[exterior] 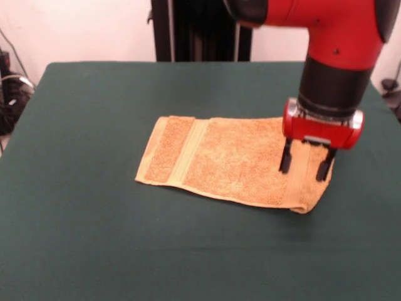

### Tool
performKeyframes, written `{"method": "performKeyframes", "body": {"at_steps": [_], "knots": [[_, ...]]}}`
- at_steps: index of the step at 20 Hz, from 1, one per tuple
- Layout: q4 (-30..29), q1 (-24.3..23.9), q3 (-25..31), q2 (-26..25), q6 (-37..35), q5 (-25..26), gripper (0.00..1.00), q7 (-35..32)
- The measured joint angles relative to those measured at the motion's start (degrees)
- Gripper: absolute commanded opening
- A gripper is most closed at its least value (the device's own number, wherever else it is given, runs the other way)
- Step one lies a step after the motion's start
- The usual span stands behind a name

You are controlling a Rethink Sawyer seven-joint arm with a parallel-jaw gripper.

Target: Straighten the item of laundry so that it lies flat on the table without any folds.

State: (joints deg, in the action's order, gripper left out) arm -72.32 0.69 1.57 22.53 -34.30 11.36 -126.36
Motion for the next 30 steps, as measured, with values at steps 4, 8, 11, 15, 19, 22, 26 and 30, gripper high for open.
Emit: {"method": "performKeyframes", "body": {"at_steps": [4,8,11,15,19,22,26,30], "knots": [[-3.1,-0.7,0.0,3.1,0.4,0.1,1.0,0.0],[-4.6,-2.3,0.0,4.6,1.5,0.1,0.0,0.0],[-4.7,-3.4,0.0,4.9,1.9,0.1,0.0,0.0],[-4.8,-4.6,0.0,4.5,1.9,0.2,0.0,0.0],[-4.7,-5.1,0.0,4.0,1.9,0.2,0.0,0.0],[-4.7,-4.8,0.0,3.2,2.8,0.3,0.0,0.0],[-4.7,-3.7,-0.2,1.9,4.8,0.4,0.0,0.0],[-4.7,-1.7,-1.0,1.0,5.7,0.4,0.0,0.0]]}}
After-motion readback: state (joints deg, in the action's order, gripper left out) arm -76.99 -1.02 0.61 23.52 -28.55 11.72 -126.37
